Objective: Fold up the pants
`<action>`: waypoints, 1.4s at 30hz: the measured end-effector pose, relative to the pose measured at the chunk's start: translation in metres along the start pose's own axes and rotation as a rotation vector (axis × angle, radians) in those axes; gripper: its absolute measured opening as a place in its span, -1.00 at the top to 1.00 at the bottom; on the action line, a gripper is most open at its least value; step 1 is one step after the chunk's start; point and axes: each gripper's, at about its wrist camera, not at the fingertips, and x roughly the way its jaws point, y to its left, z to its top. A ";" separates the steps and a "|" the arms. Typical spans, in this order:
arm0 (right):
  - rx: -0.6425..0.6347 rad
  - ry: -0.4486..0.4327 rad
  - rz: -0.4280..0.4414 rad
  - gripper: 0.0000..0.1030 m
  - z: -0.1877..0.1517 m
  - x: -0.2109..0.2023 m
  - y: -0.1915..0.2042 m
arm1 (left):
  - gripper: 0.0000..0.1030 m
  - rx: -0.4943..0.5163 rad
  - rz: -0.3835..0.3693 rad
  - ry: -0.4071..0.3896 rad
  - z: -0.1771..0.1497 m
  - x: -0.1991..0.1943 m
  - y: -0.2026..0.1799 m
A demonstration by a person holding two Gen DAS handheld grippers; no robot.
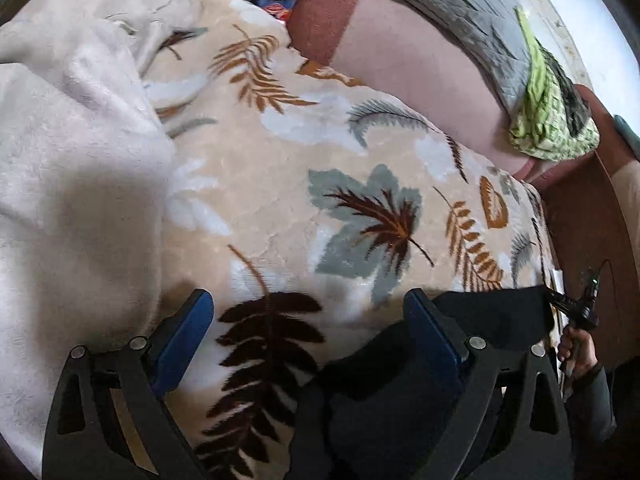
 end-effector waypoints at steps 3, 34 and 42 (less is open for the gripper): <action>-0.025 -0.038 -0.008 0.42 -0.005 0.000 0.000 | -0.87 0.030 -0.069 -0.027 -0.007 -0.014 -0.006; -0.295 -0.085 0.025 0.89 -0.026 -0.067 0.019 | 0.92 0.373 0.046 -0.065 -0.036 -0.049 -0.064; -0.465 -0.100 0.060 0.89 -0.093 -0.116 0.032 | 0.92 0.486 0.016 -0.100 -0.096 -0.098 -0.068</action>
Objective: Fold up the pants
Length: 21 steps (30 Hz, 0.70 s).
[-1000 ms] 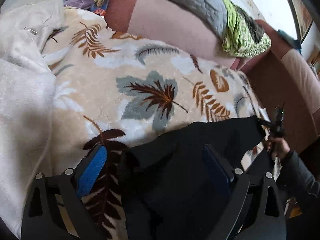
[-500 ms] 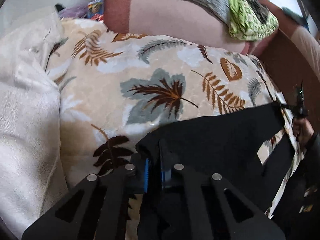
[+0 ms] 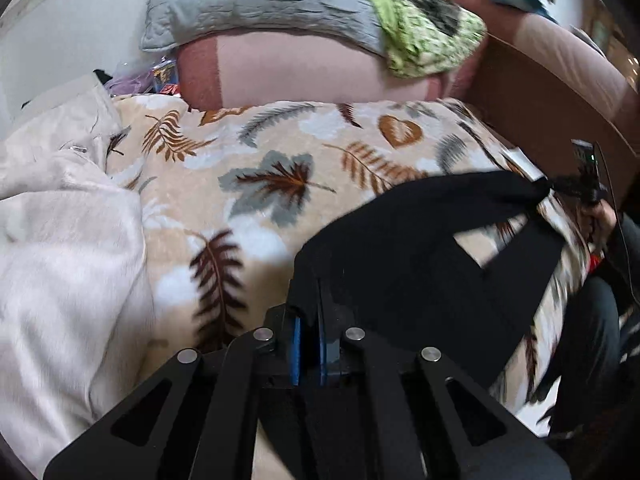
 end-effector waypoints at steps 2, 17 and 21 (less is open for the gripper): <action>-0.019 -0.005 0.013 0.89 -0.017 -0.014 0.009 | 0.92 0.007 0.007 0.015 -0.020 -0.007 -0.004; -0.091 0.093 -0.051 0.90 -0.115 -0.040 0.034 | 0.92 -0.119 0.028 0.035 -0.147 -0.031 -0.006; -0.140 0.103 -0.092 0.86 -0.116 -0.037 0.041 | 0.92 -0.211 0.096 0.019 -0.154 -0.046 0.009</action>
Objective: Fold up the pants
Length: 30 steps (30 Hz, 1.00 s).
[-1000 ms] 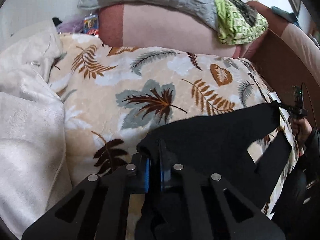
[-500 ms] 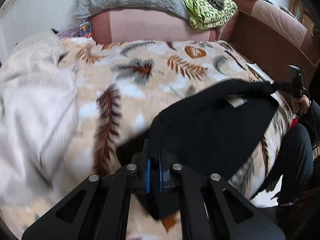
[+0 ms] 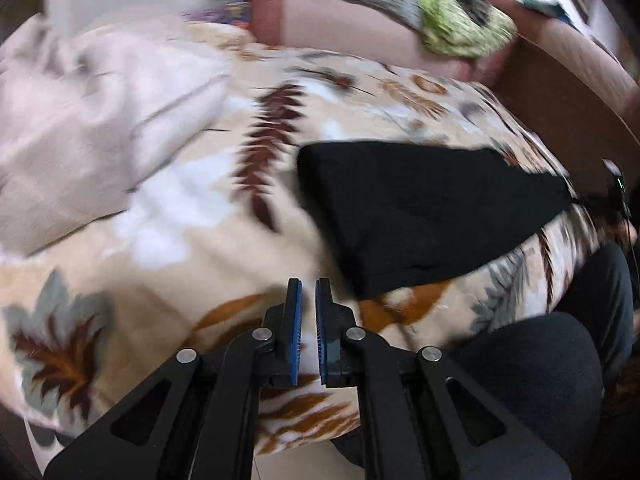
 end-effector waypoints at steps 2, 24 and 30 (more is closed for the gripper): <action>-0.015 -0.005 -0.045 0.70 -0.001 -0.001 0.000 | 0.92 -0.043 -0.009 -0.057 0.009 -0.018 -0.001; 0.131 0.182 0.001 0.24 0.034 0.047 0.023 | 0.20 0.222 -0.075 0.405 0.070 0.094 -0.147; 0.214 0.130 0.028 0.17 0.043 0.034 0.008 | 0.19 0.222 -0.031 0.381 0.070 0.093 -0.154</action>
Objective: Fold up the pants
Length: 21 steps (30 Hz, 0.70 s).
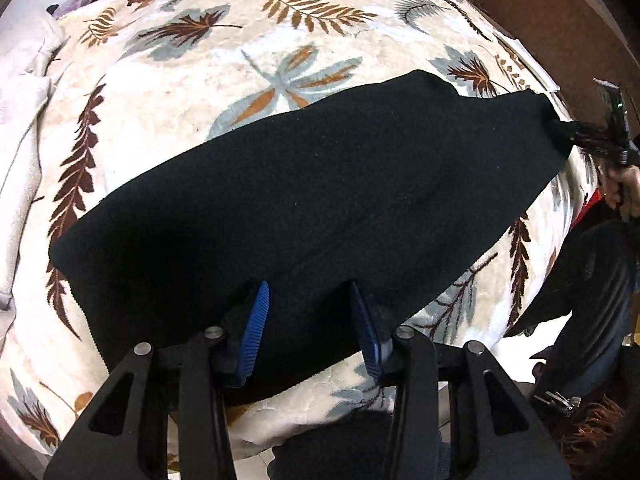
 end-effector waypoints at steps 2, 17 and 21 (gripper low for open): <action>0.018 -0.047 0.039 0.15 0.003 -0.017 -0.001 | 0.20 -0.003 -0.001 -0.003 -0.002 -0.001 0.001; 0.065 -0.085 -0.036 0.07 0.046 0.013 -0.006 | 0.30 -0.145 0.017 -0.081 -0.015 -0.019 0.022; 0.066 -0.203 0.031 -0.48 0.030 -0.015 0.018 | 0.12 -0.052 -0.023 -0.104 -0.003 -0.029 -0.009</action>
